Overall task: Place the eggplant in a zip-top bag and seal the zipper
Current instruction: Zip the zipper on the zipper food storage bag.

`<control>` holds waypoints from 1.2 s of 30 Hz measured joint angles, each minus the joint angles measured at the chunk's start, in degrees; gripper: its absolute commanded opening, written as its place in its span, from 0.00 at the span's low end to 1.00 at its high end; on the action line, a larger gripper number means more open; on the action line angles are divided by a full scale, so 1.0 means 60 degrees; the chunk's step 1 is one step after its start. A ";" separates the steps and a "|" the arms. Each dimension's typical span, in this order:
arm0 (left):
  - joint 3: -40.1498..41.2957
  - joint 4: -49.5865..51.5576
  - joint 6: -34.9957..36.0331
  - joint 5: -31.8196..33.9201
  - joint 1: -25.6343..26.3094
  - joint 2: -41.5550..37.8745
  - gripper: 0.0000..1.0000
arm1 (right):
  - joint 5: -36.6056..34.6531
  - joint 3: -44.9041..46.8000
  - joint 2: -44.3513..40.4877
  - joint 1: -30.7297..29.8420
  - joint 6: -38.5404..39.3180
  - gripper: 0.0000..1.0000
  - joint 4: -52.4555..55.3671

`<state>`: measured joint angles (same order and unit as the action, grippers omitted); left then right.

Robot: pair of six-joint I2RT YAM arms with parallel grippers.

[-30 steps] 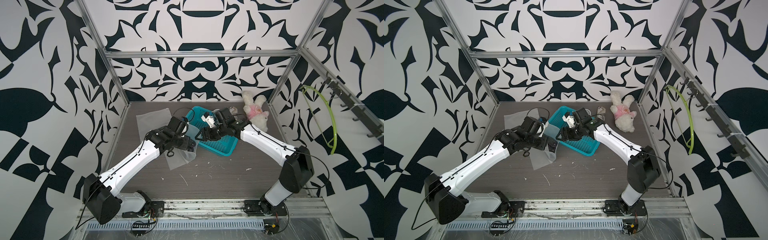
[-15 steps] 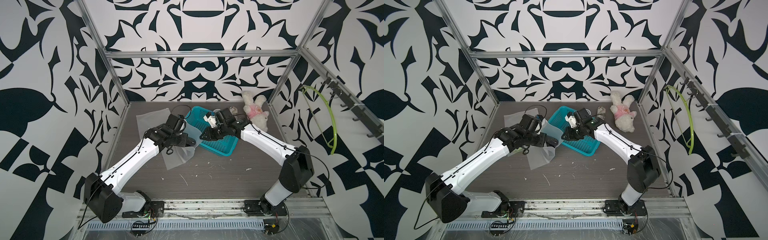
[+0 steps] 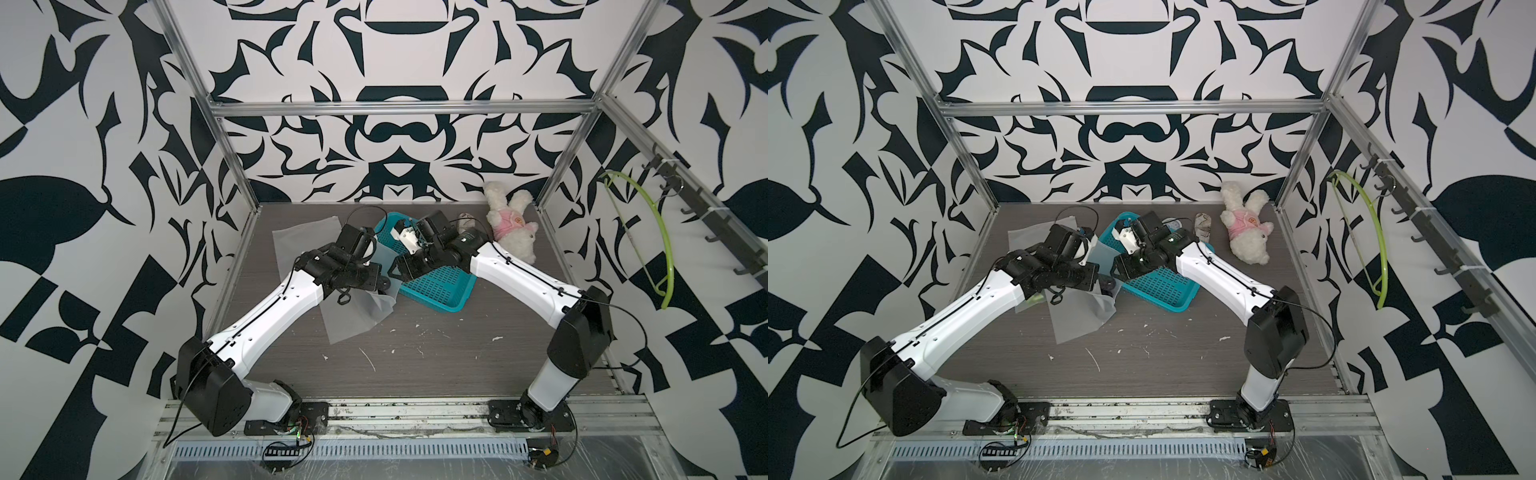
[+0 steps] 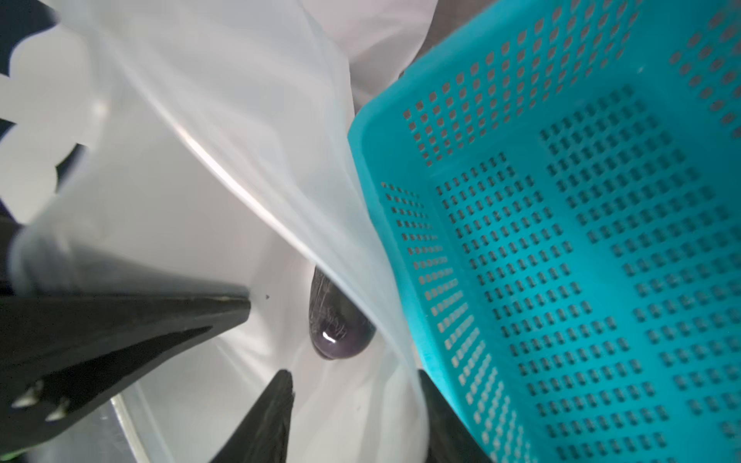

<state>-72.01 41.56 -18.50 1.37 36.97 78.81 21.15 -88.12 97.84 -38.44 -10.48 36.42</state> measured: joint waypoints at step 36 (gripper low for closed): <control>0.0984 -0.0827 0.0586 -0.1774 -0.0076 -0.1468 0.19 | 0.1581 0.0554 -0.0346 0.0477 0.2437 0.00 -0.2350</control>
<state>-66.11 36.60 -14.98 -9.28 36.51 70.00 30.63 -84.79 95.77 -35.57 4.14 22.33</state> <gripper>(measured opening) 0.172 0.048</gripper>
